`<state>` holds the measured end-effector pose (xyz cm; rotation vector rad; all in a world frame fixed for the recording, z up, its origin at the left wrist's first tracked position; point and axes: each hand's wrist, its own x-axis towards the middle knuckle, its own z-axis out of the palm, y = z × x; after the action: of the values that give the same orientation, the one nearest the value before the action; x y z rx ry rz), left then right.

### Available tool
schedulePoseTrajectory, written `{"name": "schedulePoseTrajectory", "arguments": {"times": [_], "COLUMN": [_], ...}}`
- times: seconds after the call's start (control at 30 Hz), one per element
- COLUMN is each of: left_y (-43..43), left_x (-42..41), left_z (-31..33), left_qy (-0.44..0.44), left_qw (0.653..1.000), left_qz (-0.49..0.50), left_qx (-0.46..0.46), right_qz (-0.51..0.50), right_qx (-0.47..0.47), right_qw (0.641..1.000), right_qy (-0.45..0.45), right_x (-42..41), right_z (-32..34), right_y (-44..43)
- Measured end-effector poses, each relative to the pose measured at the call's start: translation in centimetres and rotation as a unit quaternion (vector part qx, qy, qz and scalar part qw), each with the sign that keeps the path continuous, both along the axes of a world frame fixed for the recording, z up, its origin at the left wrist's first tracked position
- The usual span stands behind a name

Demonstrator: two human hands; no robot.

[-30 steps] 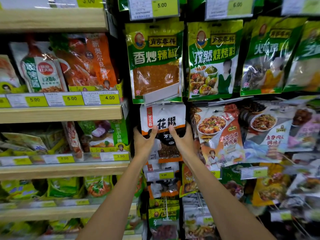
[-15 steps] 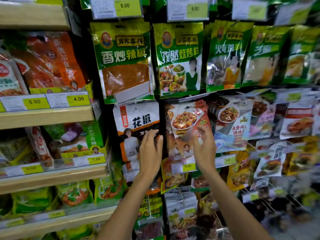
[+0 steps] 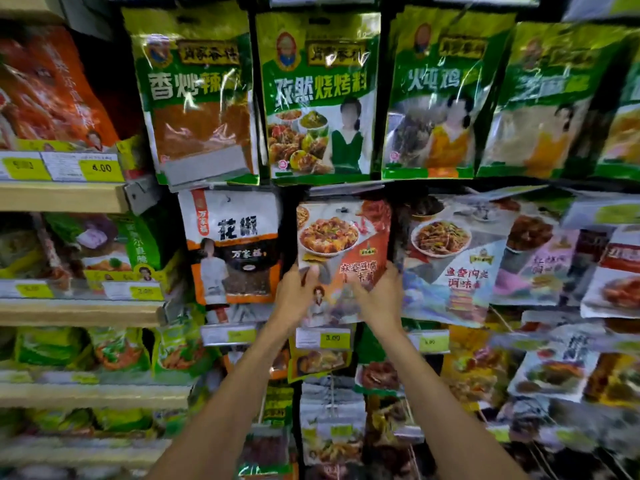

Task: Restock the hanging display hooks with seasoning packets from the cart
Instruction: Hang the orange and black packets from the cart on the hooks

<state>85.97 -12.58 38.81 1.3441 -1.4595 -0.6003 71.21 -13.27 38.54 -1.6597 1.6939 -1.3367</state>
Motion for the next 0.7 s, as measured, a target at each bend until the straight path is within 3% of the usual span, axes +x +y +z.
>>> {"name": "schedulePoseTrajectory", "arguments": {"times": [0.07,0.27,0.53,0.7], "left_y": [0.4,0.8,-0.3,-0.9], "left_x": [0.6,2.0,1.7,0.8], "left_z": [-0.2,-1.7,-1.8,-1.0], "left_qy": [0.029,-0.091,-0.055,-0.022], "left_qw": [1.0,0.996,0.998,0.999], "left_qz": [0.001,-0.003,-0.025,-0.03], "left_qx": [-0.006,0.021,0.019,-0.01], "right_qz": [0.003,0.037,0.11,0.135], "right_qx": [0.005,0.002,-0.005,-0.033], "right_qw": [1.0,0.995,0.977,0.974], "right_qy": [-0.026,-0.09,-0.184,-0.177], "right_x": [-0.4,-0.4,-0.9,-0.6], "right_z": [-0.3,-1.2,-1.2,-0.8], "right_y": [-0.3,-0.6,-1.1,-1.6]}}
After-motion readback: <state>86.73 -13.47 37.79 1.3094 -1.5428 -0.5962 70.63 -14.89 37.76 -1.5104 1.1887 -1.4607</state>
